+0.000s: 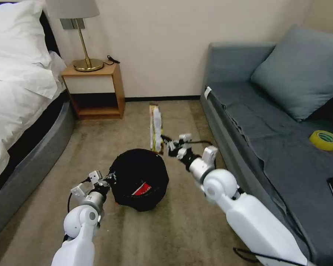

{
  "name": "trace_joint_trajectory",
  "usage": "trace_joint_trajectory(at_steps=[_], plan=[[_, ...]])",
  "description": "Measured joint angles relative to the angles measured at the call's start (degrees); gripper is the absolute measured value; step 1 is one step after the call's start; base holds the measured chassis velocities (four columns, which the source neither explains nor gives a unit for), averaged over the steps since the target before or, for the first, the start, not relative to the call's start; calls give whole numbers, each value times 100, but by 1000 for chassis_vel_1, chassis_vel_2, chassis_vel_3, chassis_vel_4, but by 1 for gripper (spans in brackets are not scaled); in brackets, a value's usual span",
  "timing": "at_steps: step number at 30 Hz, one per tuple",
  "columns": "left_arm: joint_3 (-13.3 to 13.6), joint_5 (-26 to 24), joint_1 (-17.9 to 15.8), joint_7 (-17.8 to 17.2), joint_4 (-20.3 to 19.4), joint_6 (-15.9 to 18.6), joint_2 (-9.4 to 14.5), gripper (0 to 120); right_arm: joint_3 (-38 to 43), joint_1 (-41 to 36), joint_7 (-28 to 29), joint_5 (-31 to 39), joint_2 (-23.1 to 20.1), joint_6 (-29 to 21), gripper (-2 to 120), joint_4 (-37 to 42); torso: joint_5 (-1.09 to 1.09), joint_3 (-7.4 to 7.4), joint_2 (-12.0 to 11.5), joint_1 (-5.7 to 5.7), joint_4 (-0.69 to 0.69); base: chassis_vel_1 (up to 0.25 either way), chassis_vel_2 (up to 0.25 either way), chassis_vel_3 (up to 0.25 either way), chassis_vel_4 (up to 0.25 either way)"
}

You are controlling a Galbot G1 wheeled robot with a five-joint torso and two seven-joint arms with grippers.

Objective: Pick up the trash bin, then pick up the garbage on the floor and place it into the trash bin.

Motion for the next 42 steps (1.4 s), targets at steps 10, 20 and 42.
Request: trace_joint_trajectory(at_steps=[10,20,42], plan=[[5,-7,48,20,-62,3,-29,5,-611,-284,-72,-543,105,16,0,-6,-1,0,0,0,0,0,0,0,0],[-126,-148,159,31,-195,19,-21,5,-778,-265,-187,-858,359,28,8,-261,-1,0,0,0,1,0,0,0,0],[-503,-425,351,-186,-790,-46,36,5,154,-167,34,-2605,372,815,88,-266,0,0,0,0,1,0,0,0,0]])
